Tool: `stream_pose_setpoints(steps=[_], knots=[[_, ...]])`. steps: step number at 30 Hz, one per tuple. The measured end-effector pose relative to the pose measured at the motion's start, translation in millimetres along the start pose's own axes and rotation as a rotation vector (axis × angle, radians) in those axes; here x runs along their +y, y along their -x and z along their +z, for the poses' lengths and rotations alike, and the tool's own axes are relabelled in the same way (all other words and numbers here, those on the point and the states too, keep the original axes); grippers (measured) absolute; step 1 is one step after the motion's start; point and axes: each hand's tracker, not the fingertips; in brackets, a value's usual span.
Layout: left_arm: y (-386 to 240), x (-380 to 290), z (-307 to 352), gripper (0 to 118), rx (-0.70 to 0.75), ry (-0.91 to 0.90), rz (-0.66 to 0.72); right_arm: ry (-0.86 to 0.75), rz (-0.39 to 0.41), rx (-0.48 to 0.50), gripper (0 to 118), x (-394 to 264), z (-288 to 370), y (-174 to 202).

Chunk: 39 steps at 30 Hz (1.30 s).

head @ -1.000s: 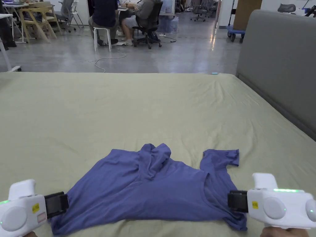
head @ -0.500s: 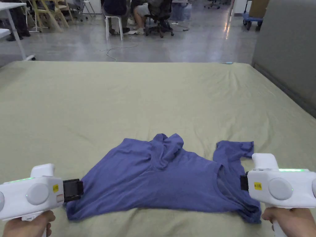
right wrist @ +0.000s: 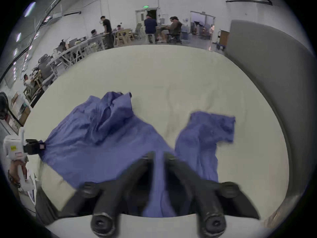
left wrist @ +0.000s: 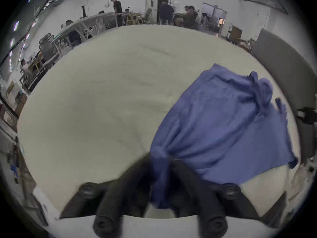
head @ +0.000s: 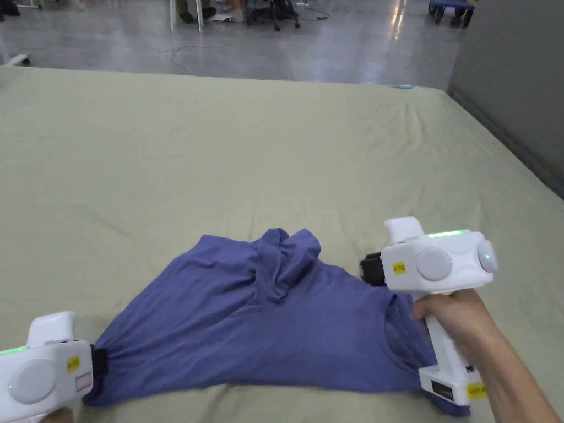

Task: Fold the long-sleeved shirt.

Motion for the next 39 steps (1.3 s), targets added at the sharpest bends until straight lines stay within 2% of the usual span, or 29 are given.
stream_pose_setpoints(steps=[1, 4, 7, 9, 10, 11, 12, 13, 14, 15, 16, 17, 20, 21, 24, 28, 30, 33, 37, 39], knots=[[1.8, 9.1, 6.2, 6, -0.020, 0.016, 0.016, 0.035, 0.026, 0.008, 90, 11.9, -16.9, 1.1], [-7.4, 9.0, 11.4, 6, 0.020, 0.001, -0.079, 0.144, 0.093, 0.055, 88, 40.2, -66.8, 7.4], [-4.1, 16.8, 10.8, 6, -0.017, 0.014, -0.044, 0.279, 0.128, 0.029, 87, 45.5, -111.2, 12.9], [0.6, 23.1, 8.8, 6, -0.022, 0.013, -0.022, 0.375, 0.136, 0.012, 70, 37.8, -134.9, 16.2], [1.3, 25.2, 7.2, 6, -0.015, 0.018, -0.021, 0.376, 0.104, 0.061, 70, 33.0, -138.6, 18.0], [1.7, 26.8, 5.1, 6, -0.006, 0.024, -0.020, 0.336, 0.115, 0.012, 68, 36.7, -133.2, 23.7], [1.8, 28.3, 3.0, 6, 0.001, 0.029, -0.019, 0.348, 0.131, 0.002, 58, 39.8, -126.6, 25.5], [2.3, 31.9, 3.1, 6, 0.003, 0.032, -0.016, 0.348, 0.135, 0.014, 39, 41.8, -120.5, 26.1], [1.8, 34.8, 1.6, 6, 0.006, 0.034, -0.012, 0.337, 0.157, 0.006, 0, 41.7, -113.7, 28.7], [0.9, 38.6, 0.2, 6, 0.006, 0.031, -0.009, 0.298, 0.211, -0.033, 0, 45.1, -107.4, 33.5], [0.0, 43.4, -0.3, 6, 0.004, 0.021, -0.002, 0.296, 0.203, -0.039, 0, 42.2, -98.9, 32.7], [-2.5, 50.1, 3.4, 6, 0.000, 0.010, 0.004, 0.266, 0.187, -0.023, 0, 41.6, -87.1, 30.0], [-9.8, 81.2, 17.7, 6, -0.050, -0.064, -0.001, 0.133, 0.074, 0.063, 0, 55.8, -33.6, 11.5], [-13.7, 91.3, 26.1, 6, -0.062, -0.086, -0.005, 0.088, 0.066, 0.065, 0, 60.8, -16.0, 4.9], [-27.2, 141.2, 48.4, 6, -0.122, -0.171, -0.017, -0.060, 0.049, 0.014, 0, 94.1, 43.1, -21.3], [-58.2, 211.6, 81.4, 6, -0.148, -0.283, -0.058, -0.231, -0.044, -0.004, 0, 142.0, 113.8, -55.6], [-76.9, 254.0, 96.6, 6, -0.152, -0.316, -0.063, -0.309, -0.062, -0.026, 0, 170.4, 142.7, -73.8], [-101.5, 321.6, 120.1, 6, -0.171, -0.365, -0.022, -0.381, -0.066, -0.112, 0, 219.0, 178.0, -86.5], [-134.4, 394.7, 165.9, 6, -0.186, -0.485, -0.042, -0.474, -0.164, -0.085, 0, 275.3, 217.8, -105.6], [-145.4, 421.5, 190.7, 6, -0.194, -0.523, -0.013, -0.528, -0.150, -0.095, 0, 297.8, 238.4, -109.3]])
